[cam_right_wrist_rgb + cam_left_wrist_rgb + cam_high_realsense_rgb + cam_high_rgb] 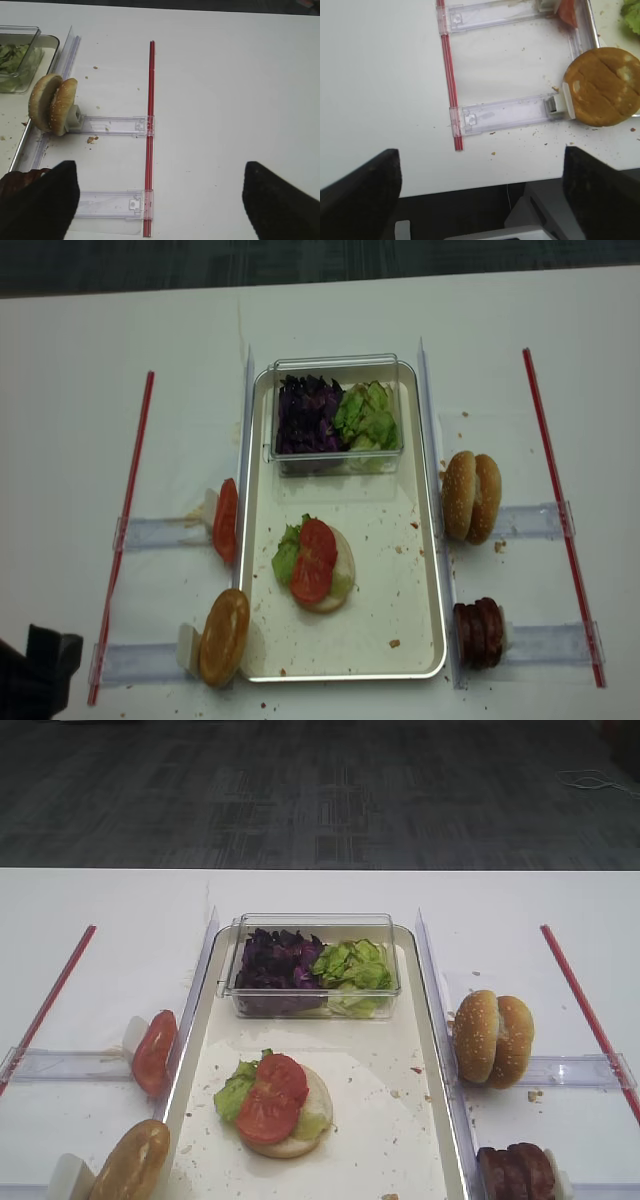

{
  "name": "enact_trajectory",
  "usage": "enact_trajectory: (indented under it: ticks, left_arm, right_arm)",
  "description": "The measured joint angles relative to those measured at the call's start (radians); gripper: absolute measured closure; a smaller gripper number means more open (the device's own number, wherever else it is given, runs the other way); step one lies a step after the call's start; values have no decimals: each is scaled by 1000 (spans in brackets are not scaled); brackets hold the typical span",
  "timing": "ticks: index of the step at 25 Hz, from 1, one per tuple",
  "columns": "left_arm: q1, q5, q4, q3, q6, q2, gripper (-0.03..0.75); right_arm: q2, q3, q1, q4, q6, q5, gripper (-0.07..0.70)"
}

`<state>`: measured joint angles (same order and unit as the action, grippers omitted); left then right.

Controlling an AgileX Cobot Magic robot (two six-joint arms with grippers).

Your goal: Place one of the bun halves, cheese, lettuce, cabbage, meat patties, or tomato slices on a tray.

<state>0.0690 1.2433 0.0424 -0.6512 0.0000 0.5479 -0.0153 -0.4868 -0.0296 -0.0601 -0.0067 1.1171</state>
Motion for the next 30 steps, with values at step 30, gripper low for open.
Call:
enact_trajectory:
  ticks: [30]
  left_arm:
    - [0, -69, -50, 159, 44, -561, 85]
  right_arm:
    - [0, 0, 0, 0, 0, 0, -54]
